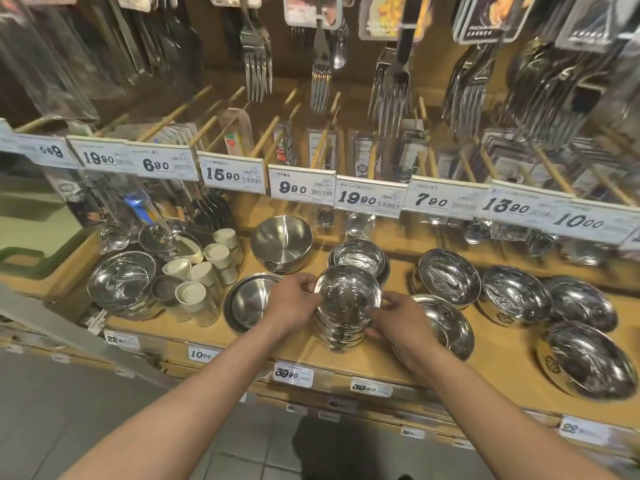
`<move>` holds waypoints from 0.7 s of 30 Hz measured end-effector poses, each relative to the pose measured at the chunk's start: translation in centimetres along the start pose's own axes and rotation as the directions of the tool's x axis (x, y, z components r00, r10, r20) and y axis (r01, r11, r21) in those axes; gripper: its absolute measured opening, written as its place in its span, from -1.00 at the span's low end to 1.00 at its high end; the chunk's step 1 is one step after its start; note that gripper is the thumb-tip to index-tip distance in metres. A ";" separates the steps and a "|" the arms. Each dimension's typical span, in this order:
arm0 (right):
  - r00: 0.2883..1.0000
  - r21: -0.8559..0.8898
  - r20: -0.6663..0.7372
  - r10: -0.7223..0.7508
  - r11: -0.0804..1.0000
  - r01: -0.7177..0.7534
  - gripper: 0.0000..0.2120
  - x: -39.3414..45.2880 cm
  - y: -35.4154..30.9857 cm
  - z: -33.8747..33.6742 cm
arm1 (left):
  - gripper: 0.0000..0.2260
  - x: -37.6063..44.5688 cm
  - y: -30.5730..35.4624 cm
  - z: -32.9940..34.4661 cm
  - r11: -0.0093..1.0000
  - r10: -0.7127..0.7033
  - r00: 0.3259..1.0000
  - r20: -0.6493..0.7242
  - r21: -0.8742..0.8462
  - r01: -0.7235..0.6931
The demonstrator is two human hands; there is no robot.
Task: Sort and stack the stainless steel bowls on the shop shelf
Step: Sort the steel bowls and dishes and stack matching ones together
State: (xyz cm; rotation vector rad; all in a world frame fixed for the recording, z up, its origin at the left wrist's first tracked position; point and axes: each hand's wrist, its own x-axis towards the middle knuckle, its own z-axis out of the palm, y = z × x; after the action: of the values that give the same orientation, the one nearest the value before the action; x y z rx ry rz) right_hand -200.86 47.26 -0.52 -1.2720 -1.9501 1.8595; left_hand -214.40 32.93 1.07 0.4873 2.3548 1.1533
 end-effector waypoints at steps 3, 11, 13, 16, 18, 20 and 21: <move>1.000 0.016 0.004 0.014 1.000 -0.014 -0.72 0.0 0.3 0.0 | -0.87 0.0 0.1 -0.1 1.000 0.010 1.000 -0.001 0.013 -0.010; 1.000 -0.031 0.002 0.021 0.999 -0.021 -0.82 -0.5 -0.7 -1.4 | -0.77 -0.2 -0.3 -1.1 0.994 -0.051 0.998 0.020 -0.095 0.053; 1.000 -0.038 -0.012 0.014 0.999 -0.014 -0.85 -0.3 -1.3 -3.0 | -0.79 -0.5 -0.6 -2.2 0.993 -0.049 0.999 -0.025 -0.111 0.046; 0.998 -0.065 -0.055 0.003 0.998 -0.007 -0.87 0.9 -2.4 -5.6 | -0.88 -1.1 -0.8 -4.0 0.987 -0.049 0.997 -0.060 -0.156 0.039; 0.998 -0.103 -0.062 -0.006 0.995 0.000 -0.85 2.2 -2.9 -6.6 | -0.90 -1.3 -0.4 -4.5 0.976 -0.068 0.996 -0.051 -0.210 0.055; 1.000 -0.165 -0.028 -0.009 0.986 0.004 -0.76 4.0 -3.2 -6.9 | -0.89 -1.5 0.2 -4.6 0.965 -0.093 0.994 -0.054 -0.253 0.076; 1.000 -0.204 -0.008 -0.019 0.979 0.017 -0.73 5.0 -3.4 -6.7 | -0.88 -1.6 0.4 -4.6 0.961 -0.105 0.993 -0.059 -0.263 0.086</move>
State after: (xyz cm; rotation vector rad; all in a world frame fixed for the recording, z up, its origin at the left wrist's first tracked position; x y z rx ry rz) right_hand -201.25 56.00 1.83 -1.3086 -2.1861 1.6766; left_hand -215.57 29.46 4.23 0.2409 2.2142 1.4300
